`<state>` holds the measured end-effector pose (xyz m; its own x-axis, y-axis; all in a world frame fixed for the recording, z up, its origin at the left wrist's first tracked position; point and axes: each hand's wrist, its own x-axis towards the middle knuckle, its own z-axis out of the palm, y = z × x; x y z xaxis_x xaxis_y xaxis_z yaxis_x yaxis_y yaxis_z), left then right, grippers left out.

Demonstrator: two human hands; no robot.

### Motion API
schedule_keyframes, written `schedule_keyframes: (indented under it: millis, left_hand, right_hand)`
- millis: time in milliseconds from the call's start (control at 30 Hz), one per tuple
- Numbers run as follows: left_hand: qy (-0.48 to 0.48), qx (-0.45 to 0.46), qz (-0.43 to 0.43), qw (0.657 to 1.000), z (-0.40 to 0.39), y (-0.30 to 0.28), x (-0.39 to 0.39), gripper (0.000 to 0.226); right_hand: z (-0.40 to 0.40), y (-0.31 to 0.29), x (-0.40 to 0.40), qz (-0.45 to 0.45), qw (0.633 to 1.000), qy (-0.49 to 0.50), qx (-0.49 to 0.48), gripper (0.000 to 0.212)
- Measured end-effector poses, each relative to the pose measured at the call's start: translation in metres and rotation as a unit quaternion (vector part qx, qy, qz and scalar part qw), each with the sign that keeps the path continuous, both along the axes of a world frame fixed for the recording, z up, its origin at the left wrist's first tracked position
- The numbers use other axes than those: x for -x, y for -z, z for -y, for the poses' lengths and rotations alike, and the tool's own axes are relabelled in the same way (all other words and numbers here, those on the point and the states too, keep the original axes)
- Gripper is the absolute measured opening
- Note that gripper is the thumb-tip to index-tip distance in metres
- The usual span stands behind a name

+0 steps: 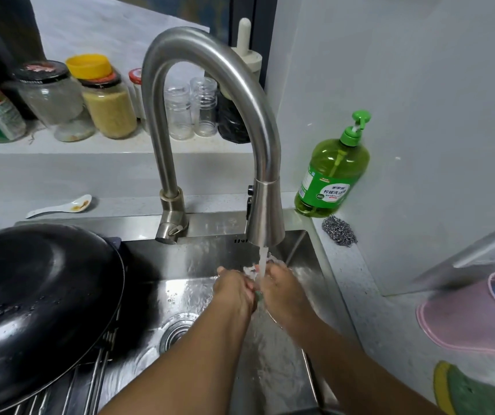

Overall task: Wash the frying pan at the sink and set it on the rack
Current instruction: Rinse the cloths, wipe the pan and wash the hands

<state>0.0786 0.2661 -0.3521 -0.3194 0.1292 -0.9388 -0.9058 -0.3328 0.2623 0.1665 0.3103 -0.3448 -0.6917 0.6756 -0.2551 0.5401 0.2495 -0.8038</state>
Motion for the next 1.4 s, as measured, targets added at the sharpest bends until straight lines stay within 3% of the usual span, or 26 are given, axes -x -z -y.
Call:
schedule_keyframes:
  millis: [100,300,367,400,500,633,700,800,867,967,1033,1133,1233,1300,1400]
  left_hand:
    - [0.042,0.014,-0.022,0.999,0.005,0.002,-0.006,0.040]
    - [0.087,0.041,-0.055,0.994,0.031,0.007,-0.013,0.033]
    - [0.079,-0.020,-0.033,0.996,0.041,0.009,-0.013,0.036]
    - [0.104,-0.062,-0.026,0.992,0.051,0.002,-0.011,0.042]
    - [0.243,-0.138,-0.047,0.959,0.080,-0.007,-0.003,0.047]
    - [0.348,-0.114,-0.136,0.921,0.125,-0.023,0.012,0.030]
    - [0.339,-0.101,-0.175,0.919,0.143,-0.027,0.022,0.024]
    - [0.319,-0.092,-0.190,0.924,0.160,-0.033,0.028,0.029]
    - [0.305,-0.101,-0.176,0.930,0.167,-0.035,0.029,0.041]
    - [0.325,-0.156,-0.159,0.919,0.174,-0.047,0.031,0.072]
    - [0.303,-0.129,-0.160,0.931,0.171,-0.053,0.028,0.057]
    - [0.215,-0.055,-0.158,0.962,0.159,-0.048,0.023,0.020]
    - [0.155,0.004,-0.155,0.976,0.151,-0.043,0.024,0.023]
    - [0.139,0.036,-0.176,0.974,0.151,-0.041,0.026,0.037]
    - [0.152,0.074,-0.218,0.961,0.146,-0.050,0.023,0.032]
  right_hand:
    - [0.001,-0.002,-0.010,0.053,0.998,-0.016,0.021,0.026]
    - [0.023,-0.010,-0.021,0.053,0.998,0.011,0.032,0.018]
    - [0.037,-0.015,-0.021,0.058,0.994,-0.034,0.086,0.014]
    - [0.046,-0.018,-0.018,0.065,0.989,-0.051,0.119,0.023]
    - [0.056,-0.015,-0.006,0.064,0.987,-0.069,0.131,0.046]
    - [0.068,-0.023,0.008,0.053,0.992,-0.086,0.072,0.016]
    - [0.077,-0.029,0.014,0.036,0.995,-0.079,0.045,0.013]
    - [0.089,-0.040,0.018,-0.004,0.998,-0.041,0.049,0.026]
    - [0.097,-0.043,0.019,-0.027,0.996,-0.041,0.074,0.025]
    - [0.110,-0.045,0.021,-0.037,0.981,-0.120,0.151,0.032]
    - [0.115,-0.049,0.020,-0.030,0.978,-0.162,0.128,0.029]
    - [0.118,-0.057,0.019,-0.039,0.990,-0.134,-0.010,0.016]
    - [0.124,-0.064,0.021,-0.051,0.991,-0.061,-0.106,0.011]
    - [0.123,-0.067,0.020,-0.052,0.995,-0.055,-0.068,0.009]
    - [0.125,-0.069,0.018,-0.054,0.994,-0.093,0.029,0.008]
